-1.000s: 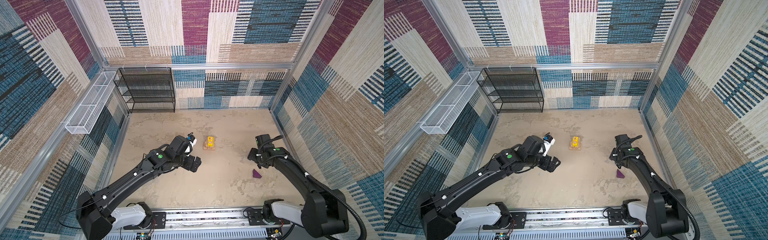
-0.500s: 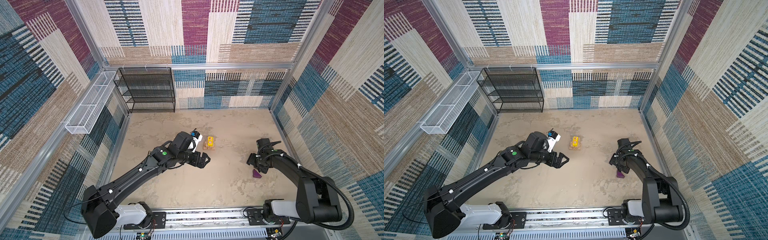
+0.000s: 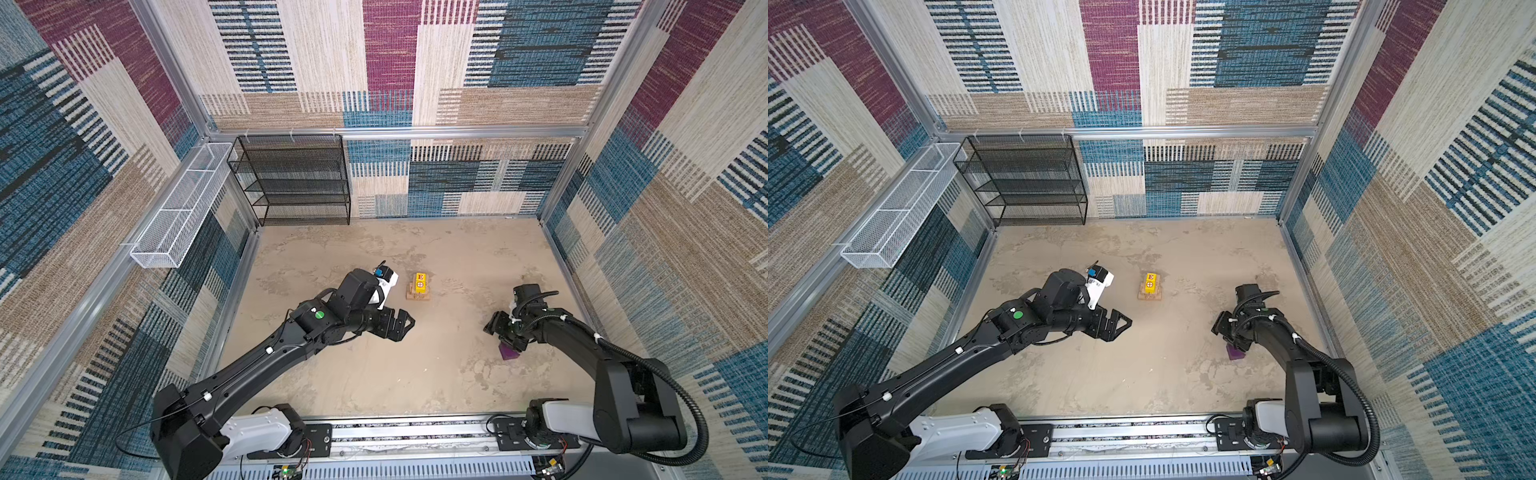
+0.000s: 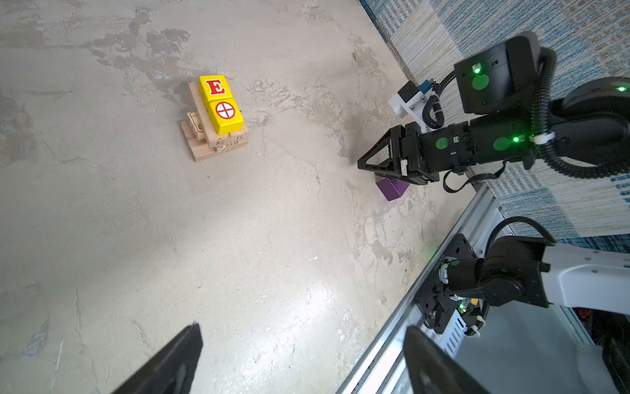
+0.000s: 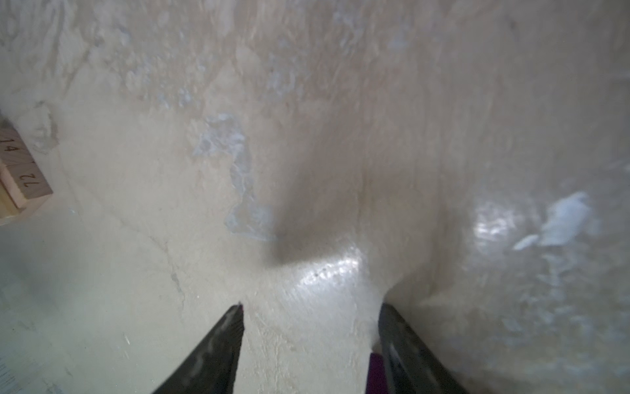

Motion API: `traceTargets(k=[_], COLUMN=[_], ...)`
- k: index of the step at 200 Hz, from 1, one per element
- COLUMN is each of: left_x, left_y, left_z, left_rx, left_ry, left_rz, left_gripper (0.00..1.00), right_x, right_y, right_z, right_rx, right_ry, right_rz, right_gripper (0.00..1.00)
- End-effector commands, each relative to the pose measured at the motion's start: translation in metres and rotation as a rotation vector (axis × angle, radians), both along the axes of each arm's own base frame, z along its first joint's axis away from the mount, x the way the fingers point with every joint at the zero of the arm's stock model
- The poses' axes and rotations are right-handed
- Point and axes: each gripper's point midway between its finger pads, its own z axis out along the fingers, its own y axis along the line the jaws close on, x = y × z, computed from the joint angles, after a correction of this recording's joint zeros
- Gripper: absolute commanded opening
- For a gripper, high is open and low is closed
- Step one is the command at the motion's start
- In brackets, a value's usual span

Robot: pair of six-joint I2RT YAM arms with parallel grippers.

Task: Build the wood block tower
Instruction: 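Swing the open right gripper over the purple triangular block, then lower the right gripper around the purple triangular block and close it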

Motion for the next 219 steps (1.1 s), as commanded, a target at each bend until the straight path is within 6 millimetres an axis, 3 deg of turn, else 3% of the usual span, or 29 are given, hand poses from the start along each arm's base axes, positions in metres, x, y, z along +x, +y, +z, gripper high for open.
traceTargets(k=[1, 85, 119, 187, 219], left_x=[0.002, 0.003, 0.001, 0.002, 0.001], left_y=[0.002, 0.008, 0.011, 0.014, 0.014], left_z=[-0.001, -0.005, -0.003, -0.004, -0.008], left_rx=[0.011, 0.040, 0.051, 0.062, 0.066], left_ry=[-0.021, -0.054, -0.069, -0.073, -0.054], left_rz=[0.006, -0.005, -0.008, -0.001, 0.007], left_gripper=[0.97, 0.97, 0.97, 0.97, 0.97], right_x=[-0.021, -0.015, -0.025, -0.029, -0.025], right_y=[0.013, -0.027, -0.039, -0.013, 0.003], right_z=[-0.001, 0.034, 0.034, 0.006, 0.005], right_rx=[0.053, -0.229, -0.282, -0.138, -0.064], right_ry=[0.079, 0.074, 0.103, 0.145, 0.139], right_rz=[0.011, -0.055, -0.120, -0.063, -0.013], right_gripper=[0.65, 0.75, 0.75, 0.73, 0.68])
